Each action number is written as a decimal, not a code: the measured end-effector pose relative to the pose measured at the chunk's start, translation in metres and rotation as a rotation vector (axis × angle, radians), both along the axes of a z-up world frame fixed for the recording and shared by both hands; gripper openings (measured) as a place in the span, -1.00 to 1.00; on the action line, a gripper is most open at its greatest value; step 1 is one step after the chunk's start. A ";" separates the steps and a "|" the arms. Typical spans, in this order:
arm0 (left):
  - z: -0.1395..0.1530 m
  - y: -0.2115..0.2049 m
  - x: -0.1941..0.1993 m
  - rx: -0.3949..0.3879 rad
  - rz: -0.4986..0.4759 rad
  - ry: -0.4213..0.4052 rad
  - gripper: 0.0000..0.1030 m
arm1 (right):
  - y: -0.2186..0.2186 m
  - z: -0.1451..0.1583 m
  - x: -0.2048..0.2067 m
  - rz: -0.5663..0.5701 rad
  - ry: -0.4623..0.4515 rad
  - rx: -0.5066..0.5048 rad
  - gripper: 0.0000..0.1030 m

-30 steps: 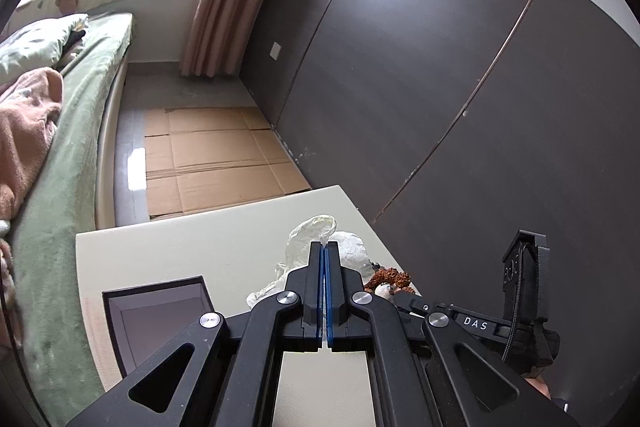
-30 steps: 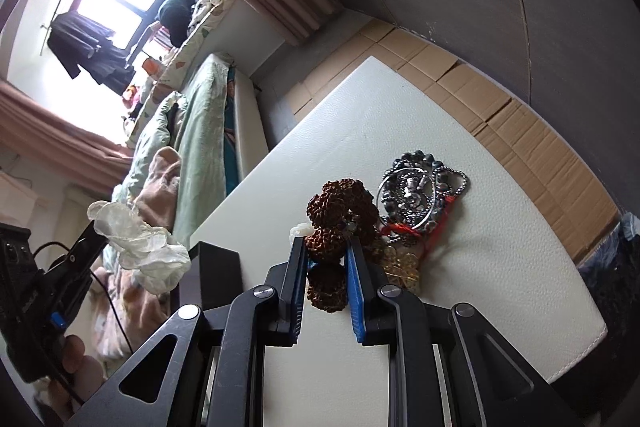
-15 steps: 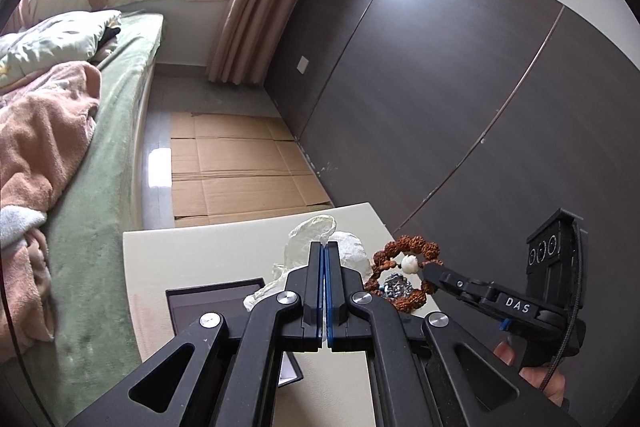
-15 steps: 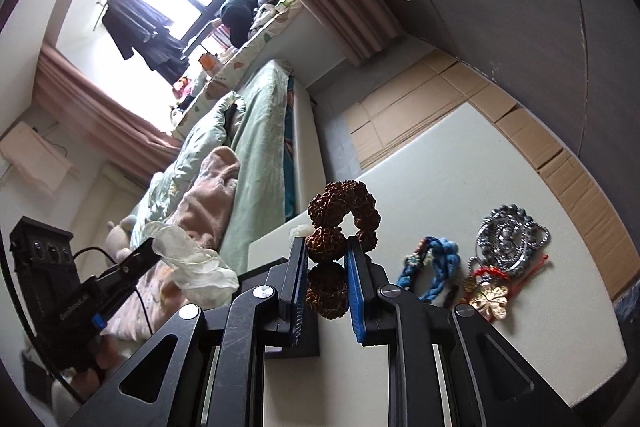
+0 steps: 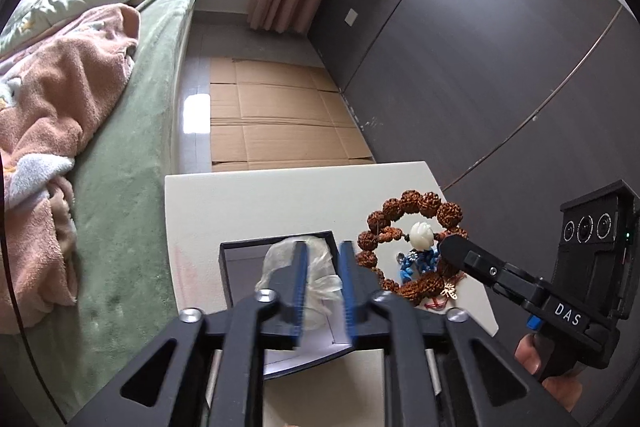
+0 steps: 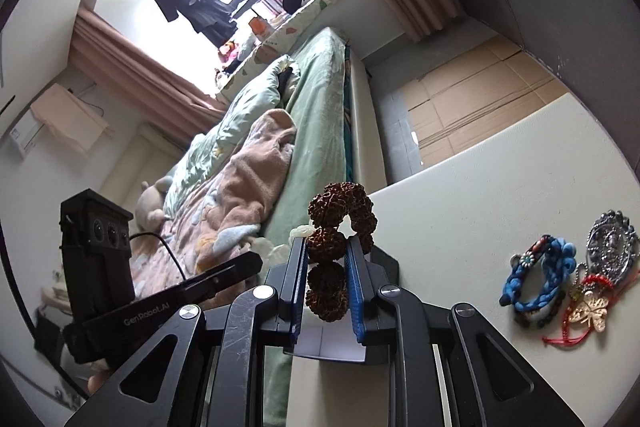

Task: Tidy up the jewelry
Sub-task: 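Lower the brown bracelet into the black box with the right gripper while the left releases the bag, then grasp the blue braided bracelet with the left gripper, then grasp the gold butterfly charm with the right gripper while the left holds the blue bracelet, then lower both held pieces into the black box and open both grippers, then move the left gripper to the bead bracelet while the right moves to the red string bracelet, then grasp the black-and-green bead bracelet with the left gripper while the right grasps the red string bracelet, then carry both bracelets over the black box and open both grippers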

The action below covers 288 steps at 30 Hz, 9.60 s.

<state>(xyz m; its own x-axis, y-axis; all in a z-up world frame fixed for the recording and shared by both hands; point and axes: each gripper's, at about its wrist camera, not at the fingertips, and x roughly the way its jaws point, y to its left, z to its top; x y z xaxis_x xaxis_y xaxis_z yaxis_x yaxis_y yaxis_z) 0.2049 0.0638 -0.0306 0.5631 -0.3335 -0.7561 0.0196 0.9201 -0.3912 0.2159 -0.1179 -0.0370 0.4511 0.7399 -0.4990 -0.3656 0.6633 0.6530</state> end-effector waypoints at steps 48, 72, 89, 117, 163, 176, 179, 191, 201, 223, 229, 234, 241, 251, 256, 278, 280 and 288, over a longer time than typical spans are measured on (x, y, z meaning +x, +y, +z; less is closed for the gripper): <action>-0.044 -0.150 0.033 0.165 -0.180 0.029 0.31 | -0.178 -0.054 0.009 -0.449 0.362 0.015 0.49; -0.113 -0.192 0.057 0.283 -0.266 0.156 -0.79 | -0.198 -0.066 0.008 -0.456 0.382 0.071 0.49; -0.038 -0.164 0.039 0.129 -0.226 -0.029 -0.82 | -0.152 -0.096 0.024 -0.337 0.427 -0.171 -0.14; 0.033 -0.090 -0.002 0.034 -0.105 -0.131 -0.82 | -0.115 -0.063 -0.011 -0.312 0.363 -0.269 -0.79; 0.053 -0.021 -0.020 0.023 0.104 -0.116 0.99 | -0.044 0.026 -0.049 -0.156 0.092 -0.074 1.00; 0.039 -0.085 -0.006 0.049 -0.042 -0.100 0.99 | -0.126 0.011 -0.038 -0.328 0.196 -0.104 1.00; 0.026 -0.105 0.000 0.067 -0.090 -0.071 0.99 | -0.135 0.006 -0.036 -0.354 0.208 -0.104 1.00; -0.035 -0.153 0.026 0.199 -0.196 0.024 0.58 | -0.155 -0.022 -0.016 -0.387 0.254 -0.157 0.95; -0.082 -0.164 0.043 0.214 -0.215 0.130 -0.13 | -0.160 -0.092 0.004 -0.374 0.520 -0.087 0.49; -0.116 -0.178 0.053 0.224 -0.231 0.181 -0.85 | -0.144 -0.107 0.013 -0.404 0.506 -0.233 -0.16; -0.089 -0.155 0.051 0.181 -0.192 0.119 -0.85 | -0.130 -0.100 0.016 -0.403 0.442 -0.366 -0.23; -0.076 -0.128 0.053 0.133 -0.133 0.103 -0.85 | -0.115 -0.095 0.017 -0.395 0.383 -0.480 -0.25; -0.059 -0.102 0.050 0.087 -0.080 0.069 -0.85 | -0.109 -0.093 0.015 -0.382 0.344 -0.556 -0.53; -0.029 -0.091 0.040 0.071 -0.071 0.002 -0.85 | -0.075 -0.086 0.009 -0.331 0.243 -0.757 -0.90; -0.019 -0.085 0.031 0.078 -0.069 -0.018 -0.85 | -0.072 -0.075 0.001 -0.316 0.227 -0.703 -0.90; 0.005 -0.025 -0.006 0.158 0.025 -0.073 -0.85 | -0.023 0.010 -0.030 -0.210 -0.067 -0.262 -0.90; 0.003 -0.019 -0.007 0.156 0.033 -0.067 -0.85 | -0.016 0.014 -0.032 -0.195 -0.089 -0.241 -0.90; -0.008 0.016 -0.002 0.018 0.109 0.009 -0.08 | 0.006 0.020 -0.040 -0.124 -0.132 -0.176 -0.90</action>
<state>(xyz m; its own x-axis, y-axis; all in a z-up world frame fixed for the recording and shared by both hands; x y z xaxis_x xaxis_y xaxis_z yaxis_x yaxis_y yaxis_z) 0.2029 0.0802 -0.0390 0.5882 -0.2574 -0.7667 -0.0841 0.9234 -0.3745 0.1761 -0.1122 -0.0169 0.6028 0.5819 -0.5459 -0.3491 0.8076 0.4754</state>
